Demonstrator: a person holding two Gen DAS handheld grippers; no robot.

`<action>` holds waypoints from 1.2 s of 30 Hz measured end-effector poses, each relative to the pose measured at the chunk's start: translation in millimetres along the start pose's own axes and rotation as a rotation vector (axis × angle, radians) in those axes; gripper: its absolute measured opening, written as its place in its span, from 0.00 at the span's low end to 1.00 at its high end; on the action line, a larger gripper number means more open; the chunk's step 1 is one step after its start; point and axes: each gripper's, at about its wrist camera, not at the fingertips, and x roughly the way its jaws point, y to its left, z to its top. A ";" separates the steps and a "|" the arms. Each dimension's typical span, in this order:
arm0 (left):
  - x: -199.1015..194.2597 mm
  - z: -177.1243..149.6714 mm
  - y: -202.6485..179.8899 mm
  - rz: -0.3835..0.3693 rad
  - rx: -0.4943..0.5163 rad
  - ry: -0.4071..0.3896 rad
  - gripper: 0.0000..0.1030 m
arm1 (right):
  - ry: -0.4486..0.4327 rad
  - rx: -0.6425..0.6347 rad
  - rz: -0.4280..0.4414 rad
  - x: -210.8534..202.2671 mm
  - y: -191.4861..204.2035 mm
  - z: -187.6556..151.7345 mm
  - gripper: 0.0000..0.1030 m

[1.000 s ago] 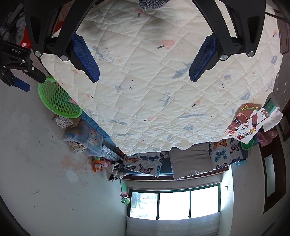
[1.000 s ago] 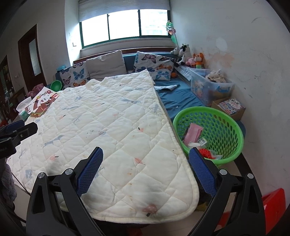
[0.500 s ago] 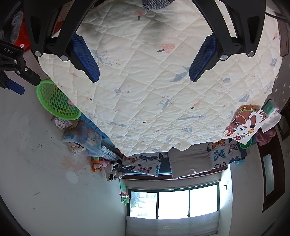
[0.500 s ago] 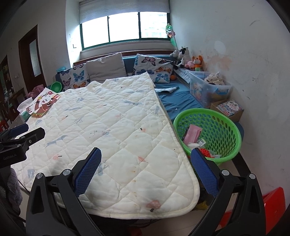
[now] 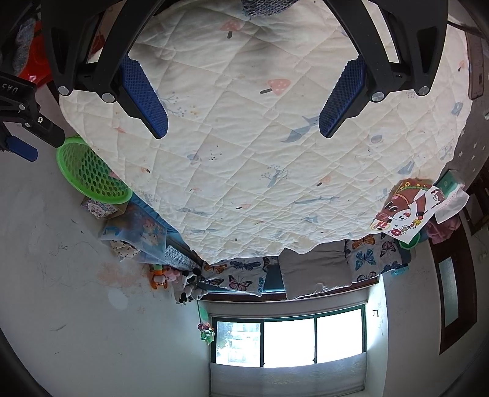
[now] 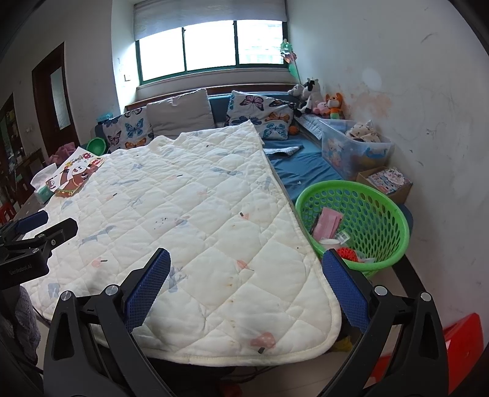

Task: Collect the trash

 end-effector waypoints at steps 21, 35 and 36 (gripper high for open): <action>4.2 -3.8 1.3 0.010 -0.005 0.012 0.93 | 0.009 0.004 0.013 5.3 3.2 -0.8 0.96; 4.4 -5.6 2.0 0.011 -0.005 0.015 0.93 | 0.013 0.004 0.015 6.8 4.6 -2.4 0.96; 4.5 -5.4 2.1 0.011 -0.006 0.015 0.93 | 0.013 0.004 0.014 7.1 5.3 -2.8 0.96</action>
